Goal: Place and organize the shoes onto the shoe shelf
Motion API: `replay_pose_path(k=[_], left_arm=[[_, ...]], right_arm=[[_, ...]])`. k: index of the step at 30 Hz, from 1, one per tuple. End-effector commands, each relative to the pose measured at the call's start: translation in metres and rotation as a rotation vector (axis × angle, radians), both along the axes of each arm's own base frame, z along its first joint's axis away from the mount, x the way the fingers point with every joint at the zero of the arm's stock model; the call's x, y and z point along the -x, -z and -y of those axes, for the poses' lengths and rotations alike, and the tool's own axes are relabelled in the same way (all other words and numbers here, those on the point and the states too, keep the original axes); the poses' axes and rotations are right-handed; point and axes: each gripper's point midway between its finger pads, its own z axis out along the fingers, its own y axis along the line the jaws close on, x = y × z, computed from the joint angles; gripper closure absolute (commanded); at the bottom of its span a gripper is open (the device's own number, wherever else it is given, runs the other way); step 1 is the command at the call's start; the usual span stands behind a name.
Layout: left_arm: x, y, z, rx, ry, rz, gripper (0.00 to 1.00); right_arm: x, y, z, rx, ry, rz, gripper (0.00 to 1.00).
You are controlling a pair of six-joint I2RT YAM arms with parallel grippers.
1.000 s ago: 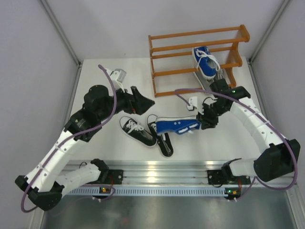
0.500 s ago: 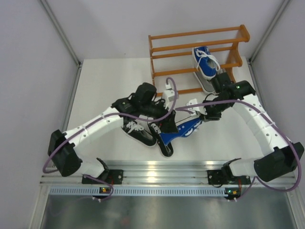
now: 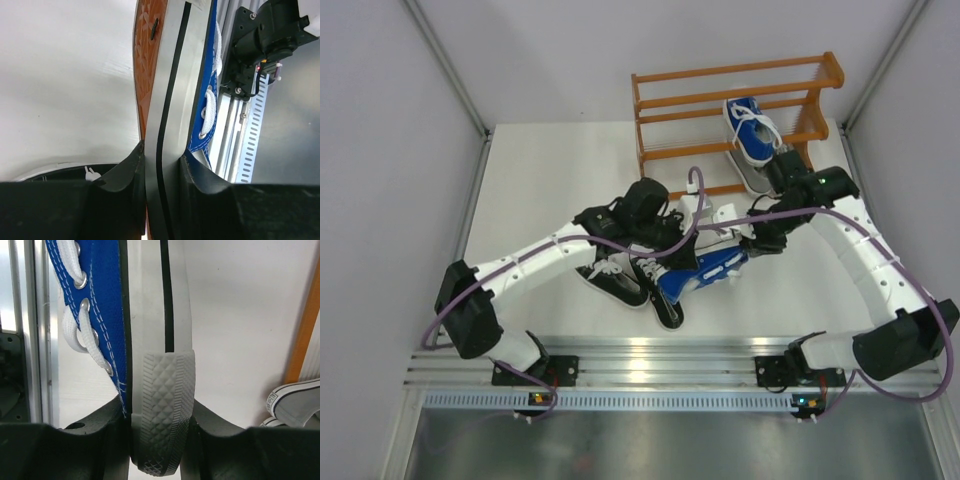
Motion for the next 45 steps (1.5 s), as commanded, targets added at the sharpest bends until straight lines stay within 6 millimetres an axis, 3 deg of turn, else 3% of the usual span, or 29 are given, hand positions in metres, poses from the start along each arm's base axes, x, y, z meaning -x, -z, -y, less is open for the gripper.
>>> replay_pose_path(k=[1, 2, 3, 4, 5, 6, 8, 9, 10, 11, 12, 13, 14, 15, 17, 19, 21, 23, 24, 29, 37, 39, 45], left_arm=[[-0.006, -0.013, 0.013, 0.050, -0.044, 0.002, 1.00], [-0.010, -0.023, 0.017, 0.107, -0.073, -0.006, 1.00], [-0.007, -0.030, 0.020, 0.174, -0.080, -0.052, 1.00], [-0.014, -0.014, 0.008, 0.195, -0.186, -0.189, 1.00], [-0.016, -0.025, 0.001, 0.265, -0.231, -0.203, 1.00], [-0.035, -0.053, 0.003, 0.417, -0.289, -0.128, 1.00], [-0.038, -0.060, -0.010, 0.527, -0.396, -0.183, 1.00], [-0.042, -0.077, -0.010, 0.612, -0.415, -0.164, 1.00], [-0.047, -0.083, -0.011, 0.660, -0.470, -0.182, 1.00], [-0.050, -0.086, -0.011, 0.686, -0.491, -0.186, 1.00], [-0.054, -0.090, -0.011, 0.712, -0.519, -0.187, 1.00], [-0.059, -0.104, -0.011, 0.779, -0.551, -0.190, 1.00], [-0.064, -0.105, -0.009, 0.801, -0.572, -0.195, 1.00], [-0.069, -0.109, -0.010, 0.831, -0.598, -0.196, 1.00], [-0.079, -0.123, -0.009, 0.919, -0.644, -0.185, 1.00], [-0.085, -0.136, -0.006, 0.965, -0.666, -0.165, 1.00], [-0.096, -0.138, -0.002, 0.991, -0.705, -0.138, 1.00], [-0.099, -0.146, 0.007, 1.039, -0.697, -0.127, 1.00], [-0.101, -0.149, 0.008, 1.060, -0.707, -0.123, 1.00], [-0.102, -0.157, 0.028, 1.078, -0.674, -0.119, 1.00], [-0.096, -0.159, 0.037, 1.095, -0.645, -0.145, 1.00], [-0.096, -0.159, 0.038, 1.095, -0.643, -0.149, 1.00], [-0.094, -0.160, 0.036, 1.112, -0.640, -0.150, 1.00]], right_arm=[[0.014, -0.036, -0.030, -0.206, -0.014, 0.021, 0.96], [0.010, -0.040, -0.030, -0.234, 0.096, -0.009, 0.86], [0.000, -0.047, -0.034, -0.283, 0.175, -0.002, 0.47], [-0.009, -0.060, -0.036, -0.350, 0.254, -0.001, 0.32], [-0.027, -0.075, -0.020, -0.439, 0.413, -0.006, 0.19], [-0.029, -0.088, -0.019, -0.528, 0.454, -0.039, 0.01], [-0.046, -0.104, 0.004, -0.661, 0.674, -0.073, 0.01], [-0.050, -0.109, 0.012, -0.726, 0.757, -0.103, 0.01], [-0.056, -0.089, 0.019, -0.765, 0.883, -0.173, 0.01], [-0.054, -0.089, 0.028, -0.834, 1.058, -0.266, 0.00], [-0.039, -0.075, 0.020, -0.845, 1.046, -0.392, 0.01], [-0.023, -0.077, 0.010, -0.880, 0.955, -0.480, 0.02], [-0.013, -0.075, 0.007, -0.908, 0.823, -0.483, 0.08], [0.002, -0.077, -0.001, -0.936, 0.783, -0.580, 0.18], [0.010, -0.065, -0.011, -0.899, 0.772, -0.618, 0.25], [0.001, -0.054, -0.012, -0.866, 0.810, -0.548, 0.24], [-0.001, -0.054, -0.016, -0.886, 0.908, -0.596, 0.22], [-0.008, -0.066, -0.025, -0.929, 0.938, -0.623, 0.17], [-0.018, -0.065, -0.024, -0.936, 1.001, -0.603, 0.10], [-0.033, -0.074, -0.047, -0.966, 1.094, -0.657, 0.09], [-0.049, -0.057, -0.046, -0.926, 1.221, -0.629, 0.28], [-0.049, -0.057, -0.047, -0.931, 1.216, -0.628, 0.41], [-0.047, -0.056, -0.044, -0.939, 1.211, -0.650, 0.57]])
